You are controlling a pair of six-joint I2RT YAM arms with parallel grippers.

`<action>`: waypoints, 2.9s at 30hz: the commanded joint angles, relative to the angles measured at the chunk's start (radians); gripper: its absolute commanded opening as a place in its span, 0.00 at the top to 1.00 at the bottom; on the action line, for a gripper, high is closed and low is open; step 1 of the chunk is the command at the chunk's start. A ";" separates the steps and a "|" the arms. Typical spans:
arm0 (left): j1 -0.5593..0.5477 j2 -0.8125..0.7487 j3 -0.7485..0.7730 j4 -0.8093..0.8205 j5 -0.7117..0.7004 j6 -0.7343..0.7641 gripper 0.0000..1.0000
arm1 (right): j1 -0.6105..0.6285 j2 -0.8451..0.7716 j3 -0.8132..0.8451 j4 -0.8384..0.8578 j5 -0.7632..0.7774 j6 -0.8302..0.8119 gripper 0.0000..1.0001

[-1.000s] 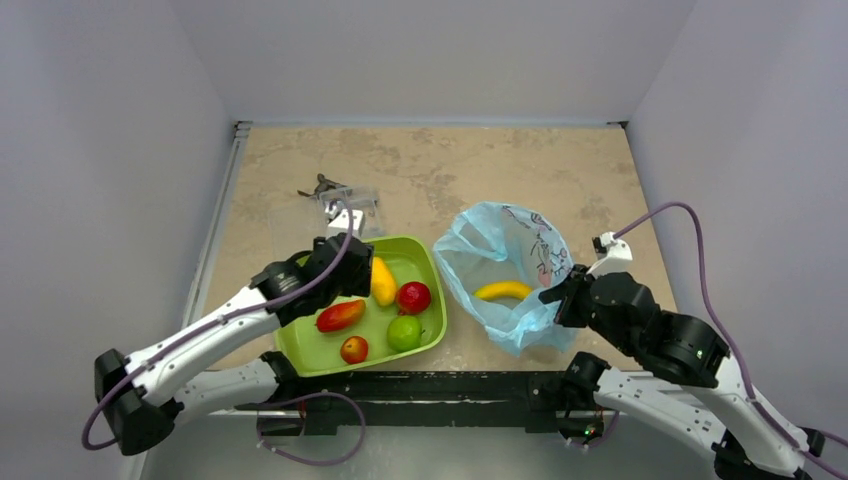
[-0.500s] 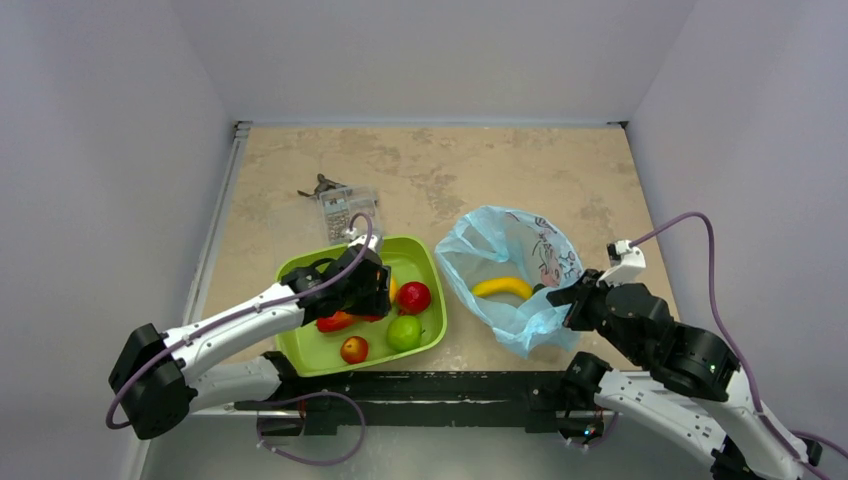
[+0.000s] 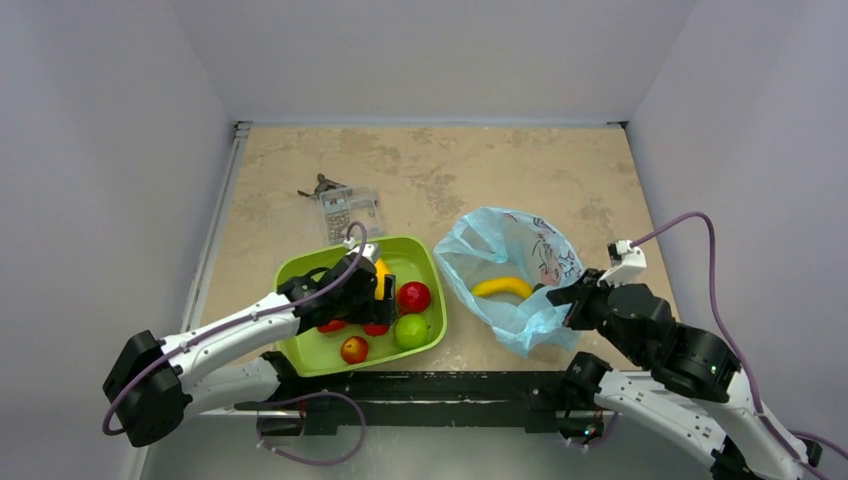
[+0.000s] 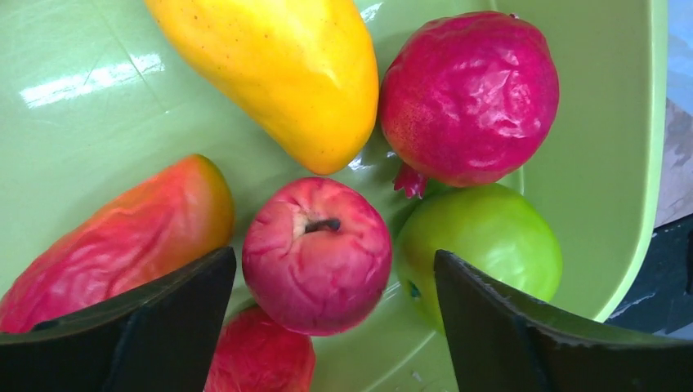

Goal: Take the fake fruits out of the plastic bag
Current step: Place the fake fruit in the bin, then take out the fake fruit from the plastic bag.

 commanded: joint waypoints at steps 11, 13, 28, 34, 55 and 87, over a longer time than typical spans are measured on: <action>0.002 -0.123 0.201 0.119 0.205 0.067 0.11 | 0.001 0.005 -0.009 0.052 0.003 -0.024 1.00; -0.007 -0.085 0.252 0.181 0.259 0.079 0.14 | 0.001 0.009 -0.010 0.052 0.002 -0.026 1.00; -0.222 0.435 0.731 0.292 0.160 0.208 0.56 | 0.003 -0.007 -0.012 0.059 -0.007 -0.033 1.00; -0.243 0.600 0.860 0.251 0.175 0.201 0.58 | 0.003 -0.004 -0.013 0.061 -0.009 -0.038 1.00; -0.258 0.878 0.925 0.096 -0.025 0.280 0.47 | 0.003 -0.003 -0.013 0.063 -0.006 -0.036 1.00; -0.260 0.984 0.941 0.105 -0.002 0.237 0.82 | 0.016 -0.004 -0.013 0.058 0.003 -0.028 1.00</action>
